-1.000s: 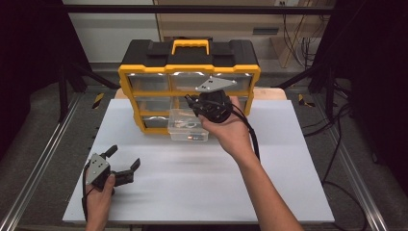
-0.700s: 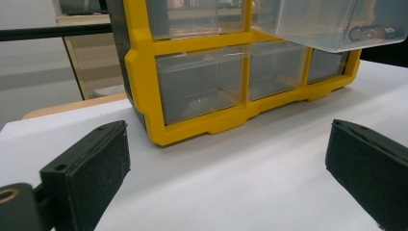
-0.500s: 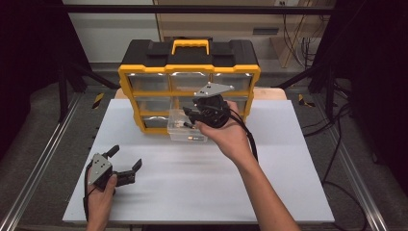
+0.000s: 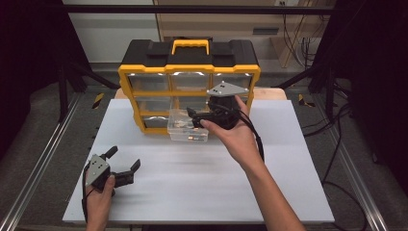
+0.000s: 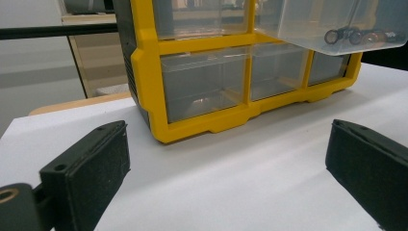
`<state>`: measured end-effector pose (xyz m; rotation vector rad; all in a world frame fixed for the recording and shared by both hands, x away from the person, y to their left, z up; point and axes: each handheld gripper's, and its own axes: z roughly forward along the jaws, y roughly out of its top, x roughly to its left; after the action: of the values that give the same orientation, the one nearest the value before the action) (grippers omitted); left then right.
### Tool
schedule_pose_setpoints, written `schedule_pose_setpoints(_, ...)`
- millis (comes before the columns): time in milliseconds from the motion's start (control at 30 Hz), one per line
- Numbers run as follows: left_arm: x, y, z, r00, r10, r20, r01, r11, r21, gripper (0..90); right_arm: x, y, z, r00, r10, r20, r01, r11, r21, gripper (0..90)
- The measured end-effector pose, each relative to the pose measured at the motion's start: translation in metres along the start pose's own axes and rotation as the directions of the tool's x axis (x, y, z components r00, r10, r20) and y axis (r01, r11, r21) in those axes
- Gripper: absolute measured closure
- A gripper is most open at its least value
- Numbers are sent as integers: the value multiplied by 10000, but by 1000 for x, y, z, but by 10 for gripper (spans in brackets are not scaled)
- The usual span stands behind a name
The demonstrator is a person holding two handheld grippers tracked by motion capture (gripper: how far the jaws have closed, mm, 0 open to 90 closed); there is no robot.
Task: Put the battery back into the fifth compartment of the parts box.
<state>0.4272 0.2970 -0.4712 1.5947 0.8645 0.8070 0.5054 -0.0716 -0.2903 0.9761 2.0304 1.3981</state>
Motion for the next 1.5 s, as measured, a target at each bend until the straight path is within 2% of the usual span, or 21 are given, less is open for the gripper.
schedule_pose_setpoints(67,-1,0,-1,10000,-24,29,24,10000,-19,16,-4,-2,-4,9999,140,14,-140,9996,-235,88)
schedule_pose_setpoints(133,-2,0,0,9999,138,-10,-138,9999,30,15,-9,-6,-10,9997,226,-65,-230,9982,-560,55)
schedule_pose_setpoints(233,-1,-1,1,10000,55,-63,-54,9999,99,16,-15,-11,-18,9996,288,42,-283,9961,-838,41)
schedule_pose_setpoints(367,-2,-3,2,9998,197,-76,-195,9995,257,16,-26,-18,-35,9992,305,241,-278,9938,-1074,43)
schedule_pose_setpoints(500,-5,-3,3,9993,382,-34,-380,9988,306,15,-33,-22,-44,9990,266,360,-219,9916,-1275,51)
schedule_pose_setpoints(567,-5,-3,4,9990,448,-38,-446,9984,349,16,-38,-32,-51,9983,317,499,-246,9904,-1359,62)
schedule_pose_setpoints(667,-4,-4,4,9992,404,-58,-402,9985,378,15,-41,-40,-55,9984,346,446,-283,9906,-1340,64)
schedule_pose_setpoints(767,-1,-4,3,9994,326,-105,-322,9989,333,16,-47,-50,-59,9979,185,618,-108,9925,-1219,53)
schedule_pose_setpoints(833,0,-4,3,9997,207,-121,-204,9994,279,16,-50,-54,-64,9971,278,712,-182,9911,-1320,49)
schedule_pose_setpoints(1100,0,-3,0,9996,263,-105,-260,9994,247,15,-57,-67,-82,9962,219,844,-66,9840,-1780,57)
schedule_pose_setpoints(1267,0,-3,-1,9998,176,-74,-174,9994,305,15,-58,-78,-86,9966,33,826,104,9863,-1646,59)
schedule_pose_setpoints(1367,0,-3,-2,9998,173,-52,-171,9995,255,16,-59,-89,-91,9964,200,826,-69,9878,-1557,45)
schedule_pose_setpoints(1433,0,-2,-2,9998,182,-39,-182,9996,237,15,-61,-100,-96,9948,239,990,-72,9861,-1660,44)
schedule_pose_setpoints(1500,2,-2,-4,9999,153,-64,-152,9997,204,16,-61,-103,-97,9943,276,1030,-97,9852,-1709,44)
